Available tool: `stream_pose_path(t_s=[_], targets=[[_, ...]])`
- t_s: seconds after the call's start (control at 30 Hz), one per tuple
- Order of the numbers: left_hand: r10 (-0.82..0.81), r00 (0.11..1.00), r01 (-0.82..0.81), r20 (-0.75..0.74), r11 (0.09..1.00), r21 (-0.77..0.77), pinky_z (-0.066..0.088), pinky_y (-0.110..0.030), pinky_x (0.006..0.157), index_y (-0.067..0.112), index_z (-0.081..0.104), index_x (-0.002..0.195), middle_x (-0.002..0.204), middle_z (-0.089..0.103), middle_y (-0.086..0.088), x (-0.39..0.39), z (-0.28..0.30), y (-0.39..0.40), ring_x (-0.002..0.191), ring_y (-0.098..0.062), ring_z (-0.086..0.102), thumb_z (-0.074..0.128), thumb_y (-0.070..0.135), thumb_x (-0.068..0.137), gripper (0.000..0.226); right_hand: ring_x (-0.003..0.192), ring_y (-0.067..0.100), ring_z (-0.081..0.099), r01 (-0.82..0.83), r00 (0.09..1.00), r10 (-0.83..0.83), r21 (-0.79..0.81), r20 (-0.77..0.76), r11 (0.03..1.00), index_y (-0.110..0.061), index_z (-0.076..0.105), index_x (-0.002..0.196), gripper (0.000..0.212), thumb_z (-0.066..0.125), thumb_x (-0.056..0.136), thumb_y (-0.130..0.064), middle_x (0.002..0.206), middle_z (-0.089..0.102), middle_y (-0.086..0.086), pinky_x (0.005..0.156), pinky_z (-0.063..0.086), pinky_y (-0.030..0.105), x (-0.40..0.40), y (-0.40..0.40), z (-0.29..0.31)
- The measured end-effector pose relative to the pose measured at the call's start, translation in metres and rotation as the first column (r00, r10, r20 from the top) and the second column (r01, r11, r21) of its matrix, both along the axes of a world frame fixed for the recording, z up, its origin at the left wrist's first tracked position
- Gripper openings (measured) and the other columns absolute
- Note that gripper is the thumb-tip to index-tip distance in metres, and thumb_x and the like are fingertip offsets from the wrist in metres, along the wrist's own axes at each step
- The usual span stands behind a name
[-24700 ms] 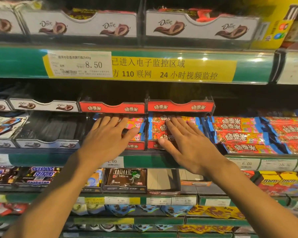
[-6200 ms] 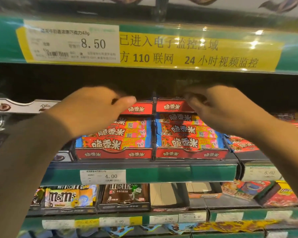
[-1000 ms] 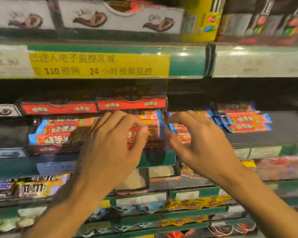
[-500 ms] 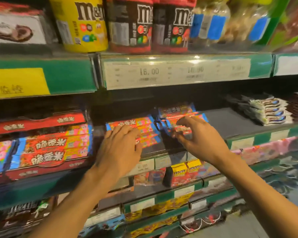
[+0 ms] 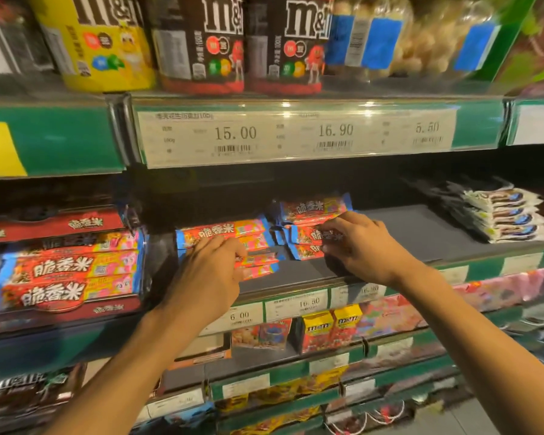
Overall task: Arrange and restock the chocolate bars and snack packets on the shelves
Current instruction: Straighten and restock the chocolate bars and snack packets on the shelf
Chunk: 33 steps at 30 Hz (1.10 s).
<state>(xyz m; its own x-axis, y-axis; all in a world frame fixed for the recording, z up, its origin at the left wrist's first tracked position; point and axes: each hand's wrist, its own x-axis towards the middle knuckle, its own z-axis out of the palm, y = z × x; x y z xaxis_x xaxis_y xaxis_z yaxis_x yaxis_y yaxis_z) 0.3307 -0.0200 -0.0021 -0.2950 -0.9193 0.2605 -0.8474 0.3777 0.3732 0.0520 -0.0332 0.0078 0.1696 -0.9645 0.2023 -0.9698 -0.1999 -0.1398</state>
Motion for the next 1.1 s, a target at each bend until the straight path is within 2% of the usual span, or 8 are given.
stream_pose_path(t_s=[0.1, 0.23, 0.37, 0.57, 0.7, 0.83, 0.97, 1.1], targets=[[-0.008, 0.999, 0.01, -0.036, 0.998, 0.06, 0.039, -0.036, 0.1, 0.025, 0.058, 0.119, 0.118, 0.057, 0.007, 0.001, 0.002, 0.0, 0.117, -0.017, 0.045, 0.065, 0.029, 0.092, 0.028, 0.129, 0.023, 0.044, -0.025, 1.0, 0.025, 0.018, -0.004, 1.0, -0.03, 0.052, 0.136, 0.045, 0.062, 0.094, -0.04, 0.137, 0.05, -0.002, 0.104, 0.037, 0.046, -0.001, 0.002, 0.001], [0.024, 0.999, -0.015, -0.042, 0.98, 0.196, 0.031, -0.037, 0.112, 0.032, 0.049, 0.138, 0.143, 0.043, 0.009, 0.01, 0.003, -0.002, 0.134, -0.013, 0.035, 0.062, 0.039, 0.093, 0.048, 0.123, 0.024, 0.05, -0.017, 1.0, 0.017, 0.028, 0.014, 0.999, -0.027, 0.058, 0.133, 0.043, 0.065, 0.093, -0.038, 0.131, 0.056, -0.001, 0.099, 0.045, 0.046, 0.0, 0.007, 0.004], [-0.003, 0.997, 0.016, -0.072, 0.985, 0.172, 0.034, -0.036, 0.111, 0.031, 0.056, 0.132, 0.14, 0.047, 0.01, 0.015, 0.004, -0.002, 0.131, -0.012, 0.04, 0.066, 0.034, 0.091, 0.043, 0.119, 0.028, 0.054, 0.007, 0.999, -0.007, 0.0, 0.048, 1.0, -0.019, 0.058, 0.134, 0.041, 0.063, 0.095, -0.031, 0.131, 0.057, 0.004, 0.095, 0.046, 0.039, 0.009, 0.018, 0.006], [-0.018, 0.982, 0.013, -0.188, 1.0, -0.025, 0.036, -0.027, 0.101, 0.027, 0.061, 0.128, 0.123, 0.053, 0.009, 0.03, 0.021, 0.022, 0.119, -0.012, 0.046, 0.071, 0.025, 0.088, 0.041, 0.11, 0.031, 0.058, -0.05, 0.993, 0.062, -0.114, 0.105, 0.992, -0.019, 0.057, 0.131, 0.037, 0.062, 0.095, -0.027, 0.126, 0.056, 0.004, 0.087, 0.051, 0.04, 0.035, 0.043, 0.02], [-0.003, 0.981, -0.033, -0.195, 0.983, -0.182, 0.026, -0.01, 0.09, 0.027, 0.06, 0.128, 0.113, 0.048, 0.017, 0.067, 0.042, 0.048, 0.104, 0.005, 0.036, 0.068, 0.021, 0.09, 0.039, 0.094, 0.019, 0.055, -0.151, 0.972, 0.191, -0.261, 0.137, 0.953, -0.013, 0.063, 0.125, 0.035, 0.066, 0.091, -0.021, 0.112, 0.059, 0.003, 0.075, 0.033, 0.018, 0.076, 0.061, 0.034], [0.063, 0.973, -0.124, -0.221, 0.954, -0.274, 0.012, 0.01, 0.088, 0.024, 0.065, 0.125, 0.115, 0.052, 0.014, 0.119, 0.052, 0.072, 0.101, 0.013, 0.031, 0.072, 0.017, 0.086, 0.041, 0.086, 0.011, 0.05, -0.257, 0.934, 0.329, -0.374, 0.142, 0.891, -0.011, 0.065, 0.122, 0.029, 0.064, 0.094, -0.02, 0.108, 0.061, 0.006, 0.075, 0.031, 0.012, 0.128, 0.071, 0.044], [0.147, 0.964, -0.223, -0.222, 0.901, -0.372, 0.024, -0.001, 0.094, 0.023, 0.067, 0.123, 0.111, 0.05, 0.015, 0.18, 0.057, 0.082, 0.104, 0.002, 0.041, 0.077, 0.017, 0.082, 0.043, 0.094, 0.015, 0.057, -0.324, 0.886, 0.424, -0.4, 0.19, 0.857, -0.013, 0.062, 0.128, 0.035, 0.06, 0.095, -0.025, 0.115, 0.058, 0.003, 0.081, 0.039, 0.016, 0.182, 0.074, 0.053], [0.193, 0.966, -0.252, -0.171, 0.852, -0.46, 0.029, -0.014, 0.091, 0.013, 0.068, 0.119, 0.11, 0.06, -0.002, 0.236, 0.062, 0.079, 0.102, -0.021, 0.052, 0.077, 0.013, 0.08, 0.04, 0.092, 0.021, 0.059, -0.356, 0.872, 0.46, -0.43, 0.167, 0.83, -0.012, 0.062, 0.126, 0.033, 0.061, 0.096, -0.024, 0.115, 0.059, 0.006, 0.078, 0.048, 0.028, 0.233, 0.069, 0.061]])
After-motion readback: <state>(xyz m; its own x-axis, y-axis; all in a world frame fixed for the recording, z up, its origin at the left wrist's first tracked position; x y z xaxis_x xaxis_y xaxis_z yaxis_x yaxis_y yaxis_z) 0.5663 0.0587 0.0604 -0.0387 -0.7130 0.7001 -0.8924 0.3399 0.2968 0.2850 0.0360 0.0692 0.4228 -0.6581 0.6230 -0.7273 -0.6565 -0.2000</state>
